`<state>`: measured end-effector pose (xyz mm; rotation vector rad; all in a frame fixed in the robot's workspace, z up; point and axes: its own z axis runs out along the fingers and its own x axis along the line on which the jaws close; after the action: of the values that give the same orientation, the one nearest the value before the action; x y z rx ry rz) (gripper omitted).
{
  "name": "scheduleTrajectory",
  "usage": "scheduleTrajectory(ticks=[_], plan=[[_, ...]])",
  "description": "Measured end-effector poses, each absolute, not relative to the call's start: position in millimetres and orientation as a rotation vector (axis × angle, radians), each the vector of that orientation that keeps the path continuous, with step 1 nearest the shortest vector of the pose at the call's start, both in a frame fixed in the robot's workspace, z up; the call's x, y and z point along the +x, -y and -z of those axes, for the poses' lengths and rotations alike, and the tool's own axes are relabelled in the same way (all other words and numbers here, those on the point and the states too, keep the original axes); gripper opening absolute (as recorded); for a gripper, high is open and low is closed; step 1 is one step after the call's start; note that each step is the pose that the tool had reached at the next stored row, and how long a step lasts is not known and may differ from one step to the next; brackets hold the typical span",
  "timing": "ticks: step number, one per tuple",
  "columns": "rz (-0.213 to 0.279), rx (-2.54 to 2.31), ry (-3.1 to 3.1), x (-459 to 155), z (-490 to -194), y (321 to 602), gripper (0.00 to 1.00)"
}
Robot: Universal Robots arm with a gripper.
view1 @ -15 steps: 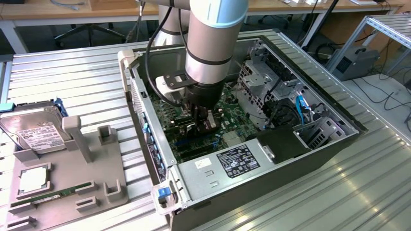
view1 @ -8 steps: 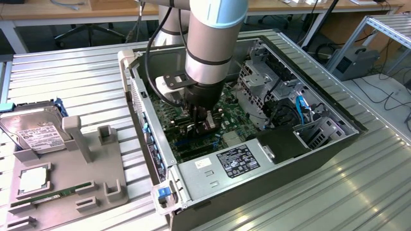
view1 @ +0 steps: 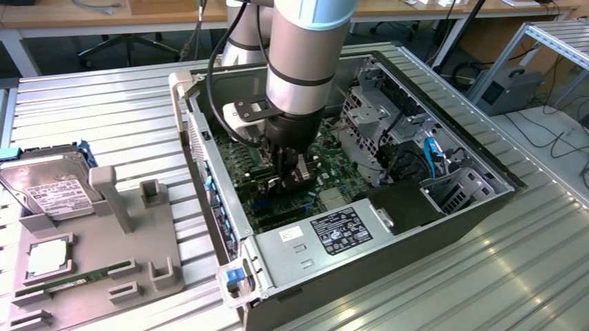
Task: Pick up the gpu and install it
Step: 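Insert the gpu into the slot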
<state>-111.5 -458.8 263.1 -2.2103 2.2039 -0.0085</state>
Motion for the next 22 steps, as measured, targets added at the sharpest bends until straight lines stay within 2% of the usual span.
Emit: scheduleTrajectory(ticks=[10, 11, 12, 22], plan=[[0.009, -2.211, -2.204, -111.5, -263.1, 458.0, 0.35], [0.009, -2.211, -2.204, -111.5, -263.1, 458.0, 0.33], [0.009, -2.211, -2.204, -111.5, -263.1, 458.0, 0.27], [0.003, -2.207, -2.203, -111.5, -263.1, 458.0, 0.26]])
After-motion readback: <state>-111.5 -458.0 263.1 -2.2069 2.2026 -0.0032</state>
